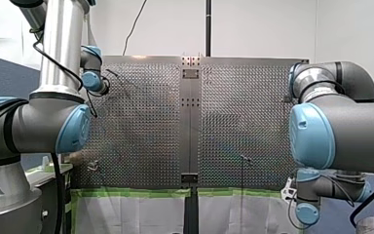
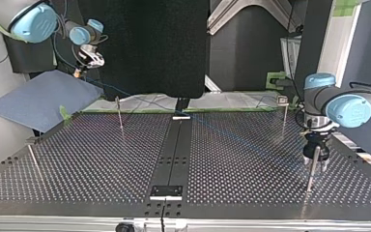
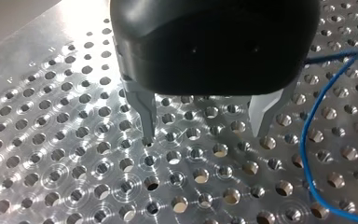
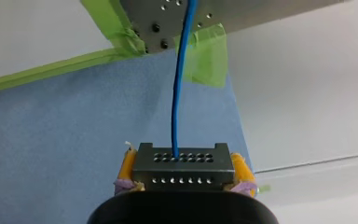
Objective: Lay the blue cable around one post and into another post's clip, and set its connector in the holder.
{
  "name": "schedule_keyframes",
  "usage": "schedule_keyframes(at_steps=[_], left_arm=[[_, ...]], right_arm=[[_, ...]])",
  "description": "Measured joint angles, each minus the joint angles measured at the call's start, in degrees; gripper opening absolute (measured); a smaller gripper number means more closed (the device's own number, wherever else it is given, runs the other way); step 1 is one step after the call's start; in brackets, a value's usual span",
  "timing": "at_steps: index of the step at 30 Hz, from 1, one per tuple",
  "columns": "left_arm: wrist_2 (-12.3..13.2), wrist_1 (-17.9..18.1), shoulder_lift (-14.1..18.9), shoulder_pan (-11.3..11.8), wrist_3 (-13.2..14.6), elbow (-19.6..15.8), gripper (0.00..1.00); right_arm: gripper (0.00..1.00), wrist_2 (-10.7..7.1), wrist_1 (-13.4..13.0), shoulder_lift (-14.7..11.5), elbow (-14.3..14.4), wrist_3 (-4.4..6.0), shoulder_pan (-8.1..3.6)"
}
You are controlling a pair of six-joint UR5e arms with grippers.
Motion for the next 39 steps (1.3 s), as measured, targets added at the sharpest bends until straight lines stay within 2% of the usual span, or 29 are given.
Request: schedule_keyframes(at_steps=[4,7,9,11,16,20,27,32,36,39], left_arm=[[0.07,0.03,0.00,0.00,0.00,0.00,1.00],[0.08,0.04,0.00,0.00,0.00,0.00,1.00],[0.09,0.04,0.00,0.00,0.00,0.00,1.00],[0.09,0.04,0.00,0.00,0.00,0.01,1.00],[0.09,0.04,0.00,0.00,0.00,0.00,1.00],[0.09,0.04,0.00,0.00,0.00,0.00,1.00],[-0.05,0.04,0.00,0.00,0.00,0.00,1.00],[-0.15,0.04,0.00,0.00,0.00,0.00,1.00],[-0.17,0.04,0.00,0.00,0.00,0.00,1.00],[-0.17,-0.01,0.00,0.00,0.00,0.00,1.00]], right_arm=[[0.25,-2.06,-0.57,-0.26,-0.02,-2.62,0.58],[0.25,-3.76,-0.53,-1.39,0.00,-4.32,1.33],[0.25,-4.27,-0.28,-2.21,0.01,-4.96,1.98],[0.25,-4.07,0.16,-3.23,0.01,-5.35,2.89],[0.25,-2.50,1.68,-6.13,0.03,-5.22,5.69],[0.25,-1.80,3.58,-8.41,0.02,-4.84,6.93],[0.25,-0.35,6.23,-12.69,0.22,-3.41,7.66],[0.25,-0.01,5.02,-15.78,2.11,-2.88,7.95],[0.25,-1.00,3.22,-17.42,3.37,-2.68,7.97],[0.25,-2.61,3.32,-17.76,3.66,-3.02,7.99]])
